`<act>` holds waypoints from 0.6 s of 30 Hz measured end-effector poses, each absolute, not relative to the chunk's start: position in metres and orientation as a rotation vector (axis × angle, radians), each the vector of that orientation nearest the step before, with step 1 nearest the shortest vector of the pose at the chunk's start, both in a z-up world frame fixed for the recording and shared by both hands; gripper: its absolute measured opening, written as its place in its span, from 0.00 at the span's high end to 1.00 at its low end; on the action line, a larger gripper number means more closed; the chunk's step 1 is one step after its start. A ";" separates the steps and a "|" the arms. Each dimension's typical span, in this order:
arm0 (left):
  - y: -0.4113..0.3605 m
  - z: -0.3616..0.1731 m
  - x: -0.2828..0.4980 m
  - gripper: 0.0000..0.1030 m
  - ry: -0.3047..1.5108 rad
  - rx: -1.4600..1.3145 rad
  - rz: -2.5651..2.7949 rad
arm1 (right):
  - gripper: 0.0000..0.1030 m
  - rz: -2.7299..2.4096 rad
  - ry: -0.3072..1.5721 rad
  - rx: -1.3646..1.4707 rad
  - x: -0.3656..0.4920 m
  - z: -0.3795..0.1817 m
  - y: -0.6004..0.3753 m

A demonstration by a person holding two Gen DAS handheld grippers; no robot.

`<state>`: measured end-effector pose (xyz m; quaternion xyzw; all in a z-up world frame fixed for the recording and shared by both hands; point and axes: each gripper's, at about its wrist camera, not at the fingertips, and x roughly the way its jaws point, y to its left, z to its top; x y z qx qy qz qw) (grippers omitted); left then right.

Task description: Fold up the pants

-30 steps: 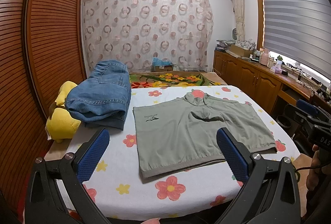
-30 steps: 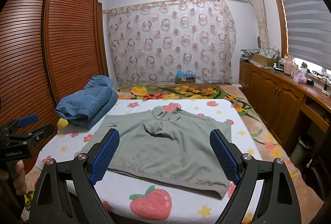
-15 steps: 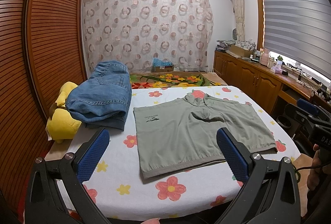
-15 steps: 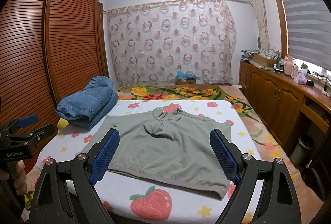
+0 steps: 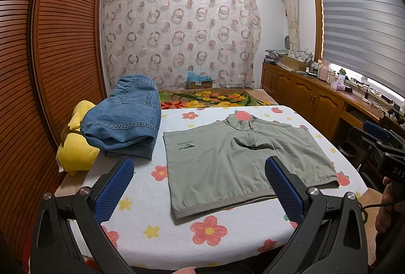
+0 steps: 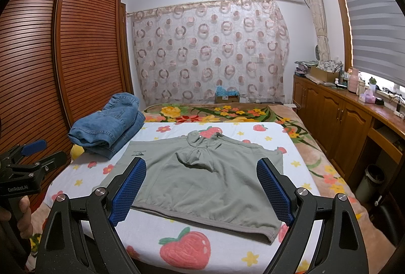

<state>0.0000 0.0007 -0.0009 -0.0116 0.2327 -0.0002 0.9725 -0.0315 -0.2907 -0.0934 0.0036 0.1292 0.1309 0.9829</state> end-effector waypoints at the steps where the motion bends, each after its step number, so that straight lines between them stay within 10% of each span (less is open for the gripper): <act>1: 0.001 -0.001 0.000 0.00 0.470 -0.024 -0.001 | 0.13 0.263 0.259 0.006 -0.032 -0.093 -0.291; 18: 0.001 -0.022 0.016 0.00 0.557 -0.032 -0.024 | 0.13 0.250 0.317 0.004 -0.018 -0.100 -0.293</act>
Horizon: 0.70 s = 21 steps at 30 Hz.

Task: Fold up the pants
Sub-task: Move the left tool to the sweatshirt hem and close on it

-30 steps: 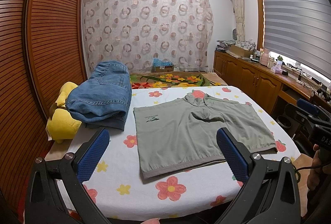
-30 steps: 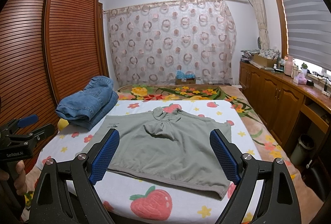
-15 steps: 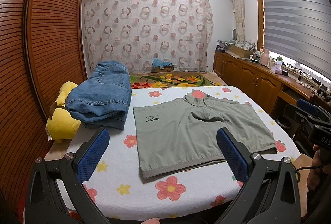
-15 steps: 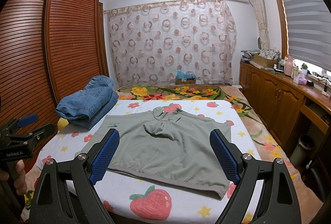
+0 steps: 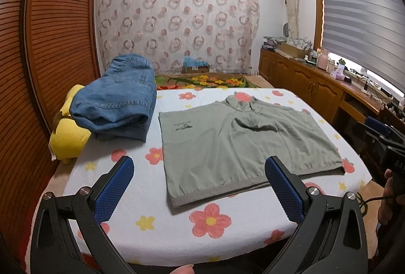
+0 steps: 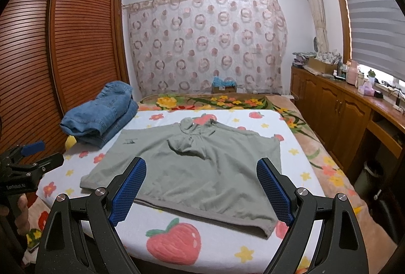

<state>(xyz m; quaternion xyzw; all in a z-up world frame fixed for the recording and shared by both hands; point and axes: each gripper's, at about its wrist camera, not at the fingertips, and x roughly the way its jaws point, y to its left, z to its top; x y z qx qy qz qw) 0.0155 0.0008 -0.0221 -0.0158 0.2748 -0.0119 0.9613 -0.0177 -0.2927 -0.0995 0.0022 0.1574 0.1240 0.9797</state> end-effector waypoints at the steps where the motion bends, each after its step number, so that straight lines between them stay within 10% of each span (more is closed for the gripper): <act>1: 0.002 -0.024 0.015 0.00 0.556 -0.032 -0.024 | 0.13 0.250 0.322 0.002 -0.016 -0.100 -0.292; 21: 0.031 -0.088 0.044 0.00 0.708 -0.074 -0.042 | 0.13 0.215 0.461 -0.029 0.010 -0.107 -0.298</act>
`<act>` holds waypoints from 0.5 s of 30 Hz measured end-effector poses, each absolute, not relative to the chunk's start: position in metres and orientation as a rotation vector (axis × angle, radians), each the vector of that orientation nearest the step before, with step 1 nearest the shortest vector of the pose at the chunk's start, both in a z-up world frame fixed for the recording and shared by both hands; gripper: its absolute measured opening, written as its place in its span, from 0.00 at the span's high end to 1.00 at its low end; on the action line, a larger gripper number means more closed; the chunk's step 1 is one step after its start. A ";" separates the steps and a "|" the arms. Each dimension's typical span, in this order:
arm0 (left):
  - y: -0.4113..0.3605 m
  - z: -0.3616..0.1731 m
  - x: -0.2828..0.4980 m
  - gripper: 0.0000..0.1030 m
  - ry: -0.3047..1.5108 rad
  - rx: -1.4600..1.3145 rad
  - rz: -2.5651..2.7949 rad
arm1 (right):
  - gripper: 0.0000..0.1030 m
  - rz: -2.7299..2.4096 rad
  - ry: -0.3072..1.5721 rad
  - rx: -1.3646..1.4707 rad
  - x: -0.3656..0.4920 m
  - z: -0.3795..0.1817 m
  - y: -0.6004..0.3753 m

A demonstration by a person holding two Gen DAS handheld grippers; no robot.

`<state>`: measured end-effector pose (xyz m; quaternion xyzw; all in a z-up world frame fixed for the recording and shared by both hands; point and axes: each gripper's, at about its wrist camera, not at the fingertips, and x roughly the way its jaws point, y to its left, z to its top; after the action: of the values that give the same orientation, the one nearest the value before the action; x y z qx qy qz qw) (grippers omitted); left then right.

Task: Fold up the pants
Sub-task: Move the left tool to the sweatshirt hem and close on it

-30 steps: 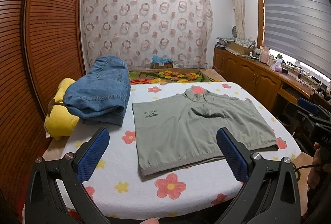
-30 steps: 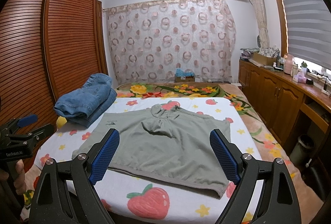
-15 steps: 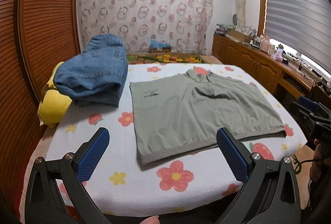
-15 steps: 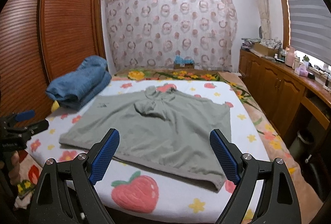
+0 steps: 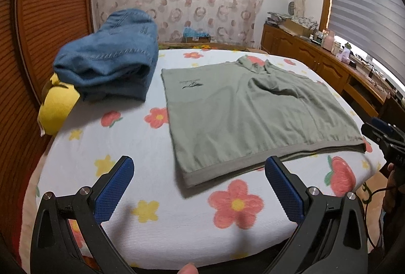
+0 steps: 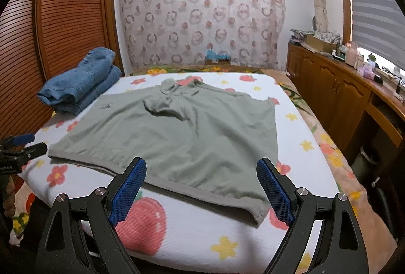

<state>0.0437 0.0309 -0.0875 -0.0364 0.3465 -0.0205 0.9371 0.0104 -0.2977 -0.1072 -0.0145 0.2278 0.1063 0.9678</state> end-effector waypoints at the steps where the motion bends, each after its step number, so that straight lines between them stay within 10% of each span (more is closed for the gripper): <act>1: 0.032 -0.087 0.043 0.00 0.711 -0.078 -0.042 | 0.13 0.211 0.465 -0.030 0.011 -0.107 -0.297; 9: 0.046 -0.098 0.044 0.12 0.734 -0.130 -0.104 | 0.13 0.180 0.501 -0.049 0.018 -0.105 -0.290; 15: 0.049 -0.108 0.049 0.42 0.773 -0.162 -0.148 | 0.13 0.169 0.539 -0.060 0.025 -0.105 -0.288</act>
<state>0.0489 0.0493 -0.1075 -0.0790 0.3761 -0.0718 0.9204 0.0250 -0.2884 -0.1050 -0.0295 0.2660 0.0833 0.9599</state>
